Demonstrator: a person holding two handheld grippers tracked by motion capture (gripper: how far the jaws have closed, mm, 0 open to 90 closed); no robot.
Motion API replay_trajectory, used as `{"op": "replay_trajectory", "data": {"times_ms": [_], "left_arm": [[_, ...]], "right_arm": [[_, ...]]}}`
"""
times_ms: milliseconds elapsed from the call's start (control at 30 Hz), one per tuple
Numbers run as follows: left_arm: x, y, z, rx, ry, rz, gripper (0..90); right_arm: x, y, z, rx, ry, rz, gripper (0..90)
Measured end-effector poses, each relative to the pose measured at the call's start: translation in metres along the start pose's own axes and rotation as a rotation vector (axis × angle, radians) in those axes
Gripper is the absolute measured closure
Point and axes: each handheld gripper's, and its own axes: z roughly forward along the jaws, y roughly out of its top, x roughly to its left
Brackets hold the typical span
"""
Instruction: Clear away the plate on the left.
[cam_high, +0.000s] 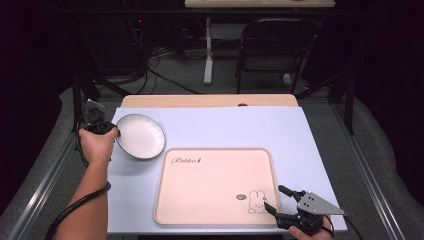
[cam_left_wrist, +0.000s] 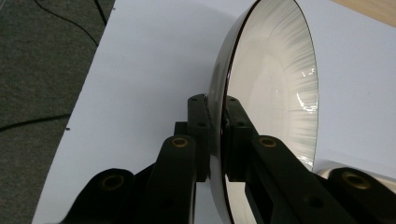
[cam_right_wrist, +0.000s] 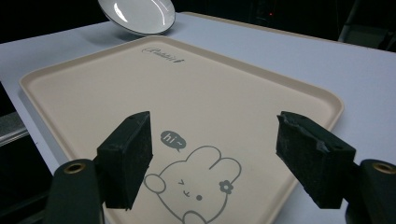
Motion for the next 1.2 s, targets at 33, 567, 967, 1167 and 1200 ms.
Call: {"op": "replay_trajectory", "data": {"times_ms": [33,567,967,1167,1200], "left_arm": [[-0.001,0.001,-0.005,-0.007,0.001,0.010,84.2],[-0.003,0.001,-0.037,-0.025,-0.014,0.095,83.8],[-0.017,-0.006,-0.051,-0.008,-0.061,0.184,83.8],[-0.023,-0.009,-0.054,0.003,-0.079,0.212,83.8],[-0.026,-0.010,-0.054,0.011,-0.085,0.227,83.8]], "right_arm": [[0.000,0.000,0.000,0.000,0.000,-0.001,26.4],[0.001,0.000,0.000,0.003,-0.002,-0.003,26.4],[0.001,0.000,0.000,0.005,-0.002,-0.004,26.4],[0.001,0.000,0.000,0.004,-0.002,-0.003,26.5],[0.001,0.000,0.000,0.004,-0.002,-0.004,26.4]]}}
